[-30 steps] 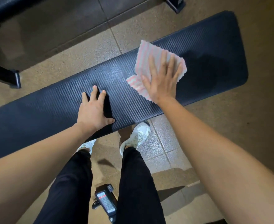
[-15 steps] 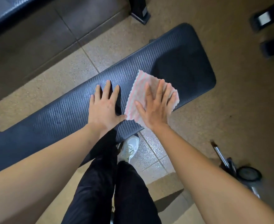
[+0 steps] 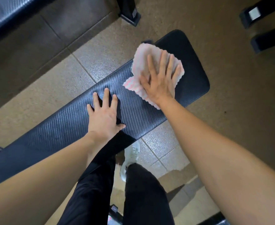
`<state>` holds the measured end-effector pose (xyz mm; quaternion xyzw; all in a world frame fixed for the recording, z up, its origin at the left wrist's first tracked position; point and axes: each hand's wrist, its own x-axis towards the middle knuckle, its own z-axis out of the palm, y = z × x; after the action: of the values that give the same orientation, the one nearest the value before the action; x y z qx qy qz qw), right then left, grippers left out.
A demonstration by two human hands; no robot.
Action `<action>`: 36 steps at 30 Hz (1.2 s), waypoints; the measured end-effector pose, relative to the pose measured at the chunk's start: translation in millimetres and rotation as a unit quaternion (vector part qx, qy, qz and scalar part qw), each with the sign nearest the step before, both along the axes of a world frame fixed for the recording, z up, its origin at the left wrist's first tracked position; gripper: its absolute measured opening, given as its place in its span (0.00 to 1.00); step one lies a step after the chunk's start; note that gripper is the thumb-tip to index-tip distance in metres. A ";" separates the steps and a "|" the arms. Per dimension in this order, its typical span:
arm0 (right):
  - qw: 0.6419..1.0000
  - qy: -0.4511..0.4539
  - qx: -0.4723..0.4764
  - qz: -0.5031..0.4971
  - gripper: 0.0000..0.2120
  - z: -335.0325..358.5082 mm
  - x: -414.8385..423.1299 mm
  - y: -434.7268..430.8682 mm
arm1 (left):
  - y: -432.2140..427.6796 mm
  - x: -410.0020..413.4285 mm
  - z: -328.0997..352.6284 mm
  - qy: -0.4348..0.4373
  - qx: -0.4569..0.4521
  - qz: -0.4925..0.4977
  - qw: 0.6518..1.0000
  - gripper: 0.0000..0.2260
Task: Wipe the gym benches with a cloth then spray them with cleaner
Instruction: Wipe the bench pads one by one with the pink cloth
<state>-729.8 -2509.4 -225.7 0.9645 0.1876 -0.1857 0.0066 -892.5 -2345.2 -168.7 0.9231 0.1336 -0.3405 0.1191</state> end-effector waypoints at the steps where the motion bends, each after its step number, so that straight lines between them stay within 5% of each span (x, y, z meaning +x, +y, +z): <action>1: 1.000 0.007 0.000 -0.019 0.36 1.4 -11.4 -10.5 | -1.2 1.9 0.6 0.004 0.000 0.007 1.000 0.51; 12: 0.988 0.004 -0.019 -0.156 0.38 0.3 -79.7 -81.2 | -24.7 30.3 5.6 -0.019 0.038 0.075 0.996 0.46; 25: 0.999 0.039 0.008 0.010 0.40 -1.4 141.7 -20.6 | -86.7 99.5 -0.8 -0.036 -0.004 0.095 0.995 0.50; 36: 0.999 0.023 0.025 0.032 0.37 0.9 61.5 -144.9 | -107.0 119.5 -2.6 0.051 0.041 0.097 0.993 0.57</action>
<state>-668.2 -2654.2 -224.9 0.9533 0.2234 -0.2026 -0.0160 -773.1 -2452.2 -171.3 0.8911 0.2423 -0.3684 0.1070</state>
